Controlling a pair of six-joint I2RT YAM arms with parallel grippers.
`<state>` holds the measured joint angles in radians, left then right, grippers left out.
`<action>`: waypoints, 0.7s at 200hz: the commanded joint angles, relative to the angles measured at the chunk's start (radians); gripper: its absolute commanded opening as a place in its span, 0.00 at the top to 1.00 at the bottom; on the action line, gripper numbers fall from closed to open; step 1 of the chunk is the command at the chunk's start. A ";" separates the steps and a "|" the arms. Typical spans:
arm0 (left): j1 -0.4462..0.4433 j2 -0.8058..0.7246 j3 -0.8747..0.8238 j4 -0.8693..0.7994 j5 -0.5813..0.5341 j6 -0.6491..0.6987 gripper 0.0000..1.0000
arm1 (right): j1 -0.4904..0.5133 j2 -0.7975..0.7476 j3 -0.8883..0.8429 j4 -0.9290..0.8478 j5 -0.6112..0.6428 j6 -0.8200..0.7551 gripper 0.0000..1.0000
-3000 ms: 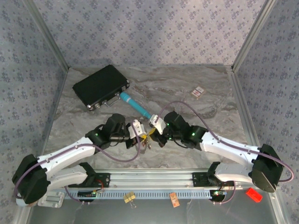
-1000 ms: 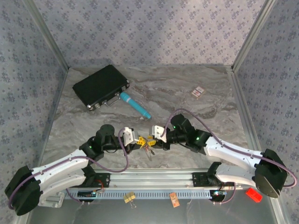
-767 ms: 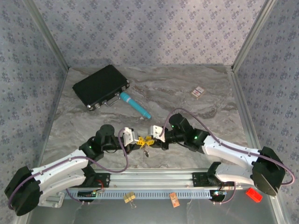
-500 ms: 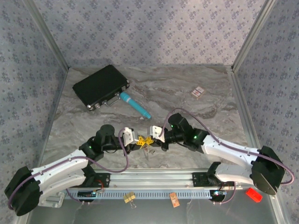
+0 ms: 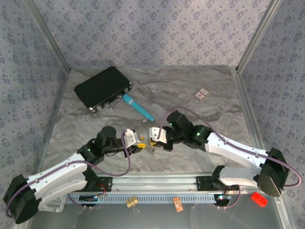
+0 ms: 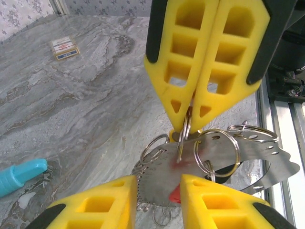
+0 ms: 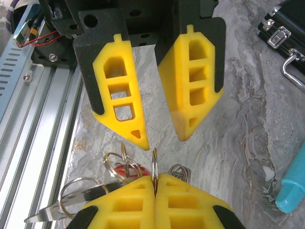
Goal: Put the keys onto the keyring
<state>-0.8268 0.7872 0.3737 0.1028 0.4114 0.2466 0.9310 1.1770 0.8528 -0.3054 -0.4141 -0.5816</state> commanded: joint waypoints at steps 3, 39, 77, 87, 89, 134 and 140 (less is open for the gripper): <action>-0.010 -0.003 0.034 0.000 0.034 0.021 0.71 | 0.018 0.026 0.061 -0.070 0.035 -0.046 1.00; -0.008 0.015 0.038 0.006 0.056 0.023 0.73 | 0.031 0.045 0.080 -0.061 0.029 -0.047 1.00; -0.008 0.021 0.039 0.017 0.061 0.023 0.84 | 0.051 0.064 0.092 -0.061 0.025 -0.043 1.00; -0.008 0.018 0.038 0.019 0.064 0.023 0.86 | 0.055 0.064 0.091 -0.061 0.026 -0.042 1.00; -0.008 0.019 0.038 0.020 0.064 0.023 0.86 | 0.055 0.064 0.091 -0.060 0.026 -0.040 1.00; -0.009 0.017 0.020 0.062 0.076 0.014 1.00 | 0.051 0.047 0.056 -0.010 0.003 -0.004 0.94; -0.009 0.016 0.013 0.078 0.076 0.006 1.00 | 0.044 0.037 0.036 0.017 -0.011 0.013 0.86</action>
<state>-0.8322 0.8078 0.3790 0.1043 0.4641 0.2638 0.9756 1.2358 0.9142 -0.3397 -0.3805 -0.6109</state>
